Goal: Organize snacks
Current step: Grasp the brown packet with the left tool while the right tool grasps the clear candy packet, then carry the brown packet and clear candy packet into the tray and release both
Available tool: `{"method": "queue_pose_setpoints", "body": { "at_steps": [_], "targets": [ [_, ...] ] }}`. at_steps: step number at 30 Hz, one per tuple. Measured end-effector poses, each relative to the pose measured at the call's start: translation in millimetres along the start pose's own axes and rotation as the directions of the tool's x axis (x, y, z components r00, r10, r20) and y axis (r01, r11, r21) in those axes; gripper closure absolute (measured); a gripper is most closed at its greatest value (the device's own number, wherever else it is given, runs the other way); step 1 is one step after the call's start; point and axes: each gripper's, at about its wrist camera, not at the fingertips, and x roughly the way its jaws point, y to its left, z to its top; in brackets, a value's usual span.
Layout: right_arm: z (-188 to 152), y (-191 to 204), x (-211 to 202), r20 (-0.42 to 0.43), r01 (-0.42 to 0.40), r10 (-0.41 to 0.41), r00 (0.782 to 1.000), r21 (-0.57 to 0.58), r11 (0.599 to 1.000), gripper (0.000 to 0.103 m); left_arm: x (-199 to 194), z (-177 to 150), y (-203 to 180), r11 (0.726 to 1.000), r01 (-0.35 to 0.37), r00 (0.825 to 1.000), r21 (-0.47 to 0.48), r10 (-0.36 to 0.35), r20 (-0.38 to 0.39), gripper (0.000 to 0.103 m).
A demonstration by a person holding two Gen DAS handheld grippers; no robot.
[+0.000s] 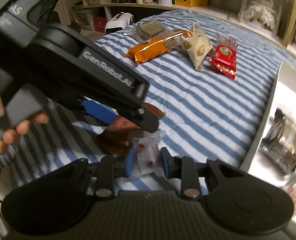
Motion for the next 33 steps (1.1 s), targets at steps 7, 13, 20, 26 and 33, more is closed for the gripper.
{"method": "queue_pose_setpoints", "body": {
  "at_steps": [7,13,20,26,33],
  "targets": [
    [-4,3,-2,-0.029,-0.048,0.049,0.998,0.016,0.999,0.07,3,-8,-15,0.988,-0.056,0.998,0.146,0.057,0.0,0.038],
    [-9,-7,-6,-0.051,-0.005,0.007,0.999,0.044,0.999,0.07,8,-17,-25,0.973,-0.115,0.993,0.201,0.112,0.026,0.04],
    [-17,-17,-18,-0.046,0.036,-0.033,0.998,0.069,0.997,0.07,11,-21,-29,0.945,-0.193,0.981,0.264,0.185,0.054,0.06],
    [-14,-24,-34,0.011,0.038,-0.04,0.999,0.103,0.994,0.07,-9,-16,-40,0.927,-0.208,0.975,0.312,0.171,0.141,0.061],
    [-2,-50,-63,0.116,0.052,-0.073,0.991,0.176,0.983,0.07,-47,-5,-60,0.941,-0.119,0.97,0.318,0.042,0.241,0.06]
  ]
}}
